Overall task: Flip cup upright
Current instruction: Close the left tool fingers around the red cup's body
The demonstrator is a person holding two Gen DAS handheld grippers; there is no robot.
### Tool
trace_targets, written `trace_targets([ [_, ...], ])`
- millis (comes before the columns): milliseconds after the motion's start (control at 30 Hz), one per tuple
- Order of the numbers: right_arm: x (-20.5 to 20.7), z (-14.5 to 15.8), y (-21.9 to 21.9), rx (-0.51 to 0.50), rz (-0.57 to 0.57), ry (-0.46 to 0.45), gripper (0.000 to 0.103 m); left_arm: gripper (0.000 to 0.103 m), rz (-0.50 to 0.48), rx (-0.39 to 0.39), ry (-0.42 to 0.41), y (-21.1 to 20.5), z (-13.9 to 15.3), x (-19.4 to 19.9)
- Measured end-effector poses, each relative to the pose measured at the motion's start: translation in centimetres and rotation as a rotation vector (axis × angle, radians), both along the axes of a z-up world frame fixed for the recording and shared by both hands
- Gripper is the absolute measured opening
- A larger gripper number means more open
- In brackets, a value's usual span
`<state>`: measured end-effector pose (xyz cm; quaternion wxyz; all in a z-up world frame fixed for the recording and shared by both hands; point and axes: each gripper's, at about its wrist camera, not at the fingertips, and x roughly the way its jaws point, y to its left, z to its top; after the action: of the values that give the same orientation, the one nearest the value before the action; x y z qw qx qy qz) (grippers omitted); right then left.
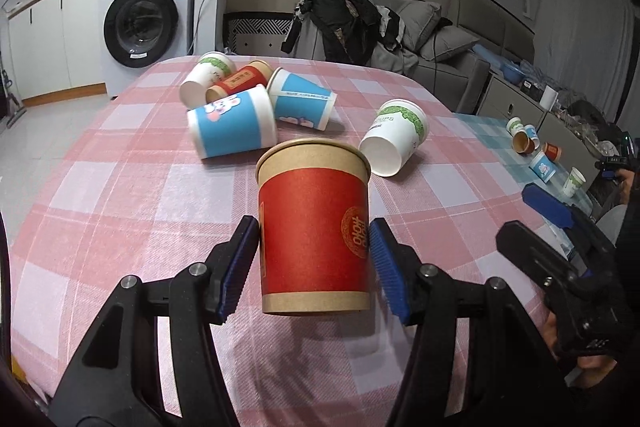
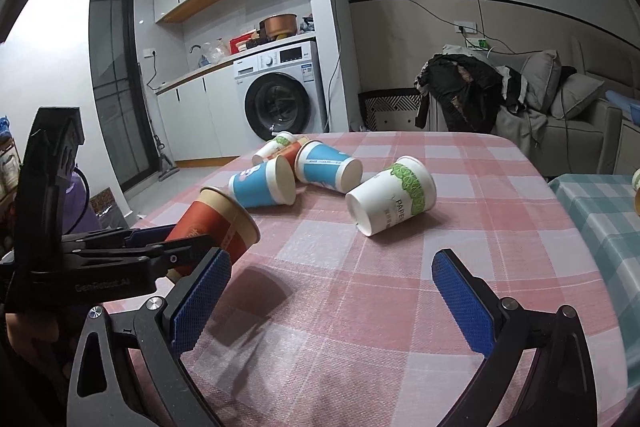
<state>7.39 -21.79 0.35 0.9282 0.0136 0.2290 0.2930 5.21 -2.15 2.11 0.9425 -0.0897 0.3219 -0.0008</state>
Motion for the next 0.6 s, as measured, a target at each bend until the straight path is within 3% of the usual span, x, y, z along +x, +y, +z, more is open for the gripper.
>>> trace_targets([
  [600, 0.5, -0.5, 0.1, 0.004, 0.007, 0.019, 0.103, 0.055, -0.018, -0.029, 0.028, -1.2, -1.1, -2.9],
])
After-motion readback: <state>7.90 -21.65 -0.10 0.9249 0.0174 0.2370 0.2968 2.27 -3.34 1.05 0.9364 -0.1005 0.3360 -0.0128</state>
